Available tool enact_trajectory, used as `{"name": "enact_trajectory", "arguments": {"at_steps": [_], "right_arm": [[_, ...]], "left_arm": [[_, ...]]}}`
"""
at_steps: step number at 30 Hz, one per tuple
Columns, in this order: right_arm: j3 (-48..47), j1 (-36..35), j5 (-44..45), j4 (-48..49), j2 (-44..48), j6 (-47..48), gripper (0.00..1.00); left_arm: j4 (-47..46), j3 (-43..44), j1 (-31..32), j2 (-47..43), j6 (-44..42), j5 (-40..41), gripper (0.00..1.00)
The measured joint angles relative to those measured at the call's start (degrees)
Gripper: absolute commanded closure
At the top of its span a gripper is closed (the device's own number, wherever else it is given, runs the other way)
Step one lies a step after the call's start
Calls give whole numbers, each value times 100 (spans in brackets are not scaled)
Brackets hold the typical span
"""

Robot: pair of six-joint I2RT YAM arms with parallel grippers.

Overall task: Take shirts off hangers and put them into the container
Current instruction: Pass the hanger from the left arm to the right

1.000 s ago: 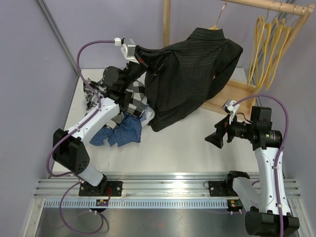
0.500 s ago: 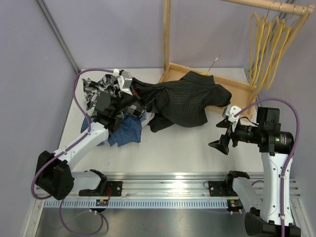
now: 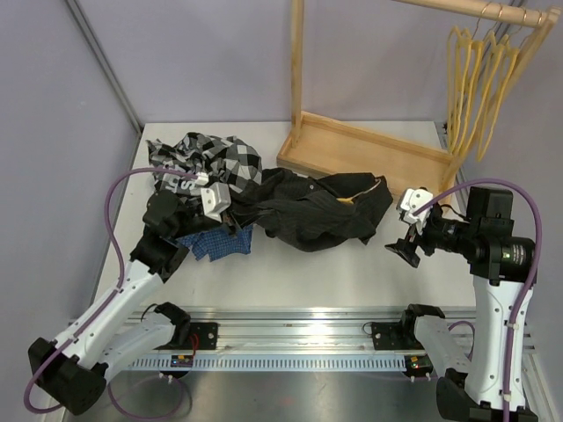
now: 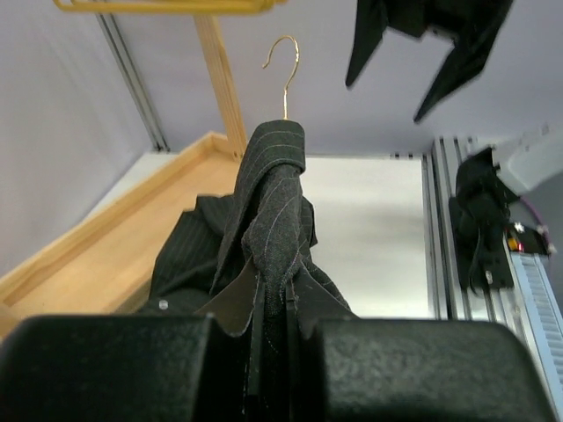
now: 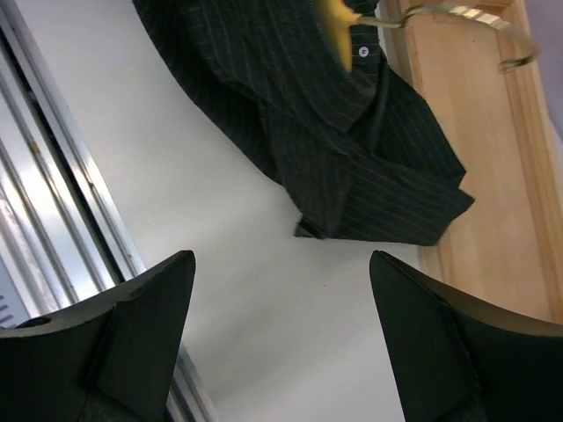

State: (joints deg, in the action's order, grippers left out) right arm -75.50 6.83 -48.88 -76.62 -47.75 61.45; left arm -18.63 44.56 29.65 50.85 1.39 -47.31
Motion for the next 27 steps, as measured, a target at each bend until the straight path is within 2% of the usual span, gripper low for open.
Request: {"name": "enact_trajectory", "arguments": {"at_steps": [4, 10, 14, 17, 22, 27], "right_arm": [[-111, 0, 221, -24, -20, 365, 15], [-308, 0, 389, -59, -70, 844, 16], [-481, 0, -101, -111, -221, 1263, 13], [-588, -66, -603, -120, -448, 1384, 16], [-826, -555, -1001, -125, -1102, 1370, 23], [-935, -1563, -938, -81, -1545, 894, 28]], "left_arm": [[914, -146, 4, -507, -605, -15, 100], [1668, -396, 4, -975, -1172, -177, 100], [1937, -476, 4, -1113, -1399, -352, 100], [1989, -531, 17, -1172, -1491, -496, 100], [2026, -562, 37, -1185, -1510, -697, 100], [2022, -566, 37, -1165, -1478, -857, 100]]}}
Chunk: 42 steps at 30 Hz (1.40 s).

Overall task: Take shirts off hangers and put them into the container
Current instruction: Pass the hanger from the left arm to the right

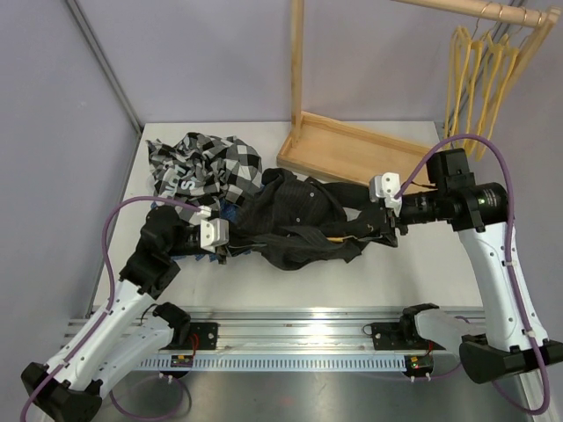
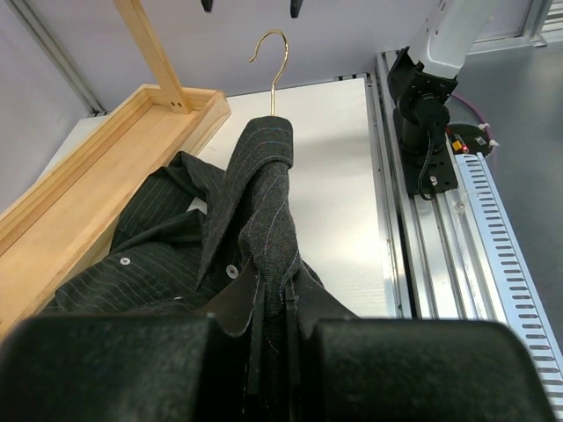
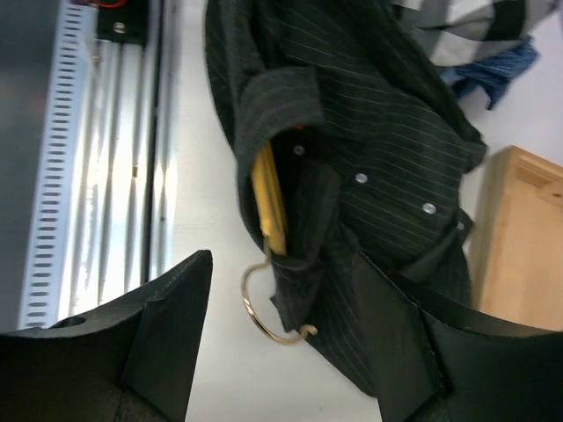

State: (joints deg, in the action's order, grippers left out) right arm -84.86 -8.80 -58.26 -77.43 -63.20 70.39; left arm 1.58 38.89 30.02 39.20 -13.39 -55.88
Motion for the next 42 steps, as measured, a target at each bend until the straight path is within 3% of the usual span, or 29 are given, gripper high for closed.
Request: {"name": "enact_trajectory", "arguments": {"at_steps": [7, 16, 24, 42], "right_arm": [[111, -1137, 437, -7, -96, -872, 37], [295, -1679, 1130, -2, -378, -1373, 43], [315, -1790, 1655, 365, -417, -1738, 38], [376, -2166, 1864, 564, -647, -1917, 55]], "left_arm": [[-129, -4, 0, 48, 170, -98, 100], [-339, -13, 0, 70, 472, -175, 100], [-682, -92, 0, 101, 839, -343, 100], [-1423, -306, 0, 190, 1537, -391, 100]]}}
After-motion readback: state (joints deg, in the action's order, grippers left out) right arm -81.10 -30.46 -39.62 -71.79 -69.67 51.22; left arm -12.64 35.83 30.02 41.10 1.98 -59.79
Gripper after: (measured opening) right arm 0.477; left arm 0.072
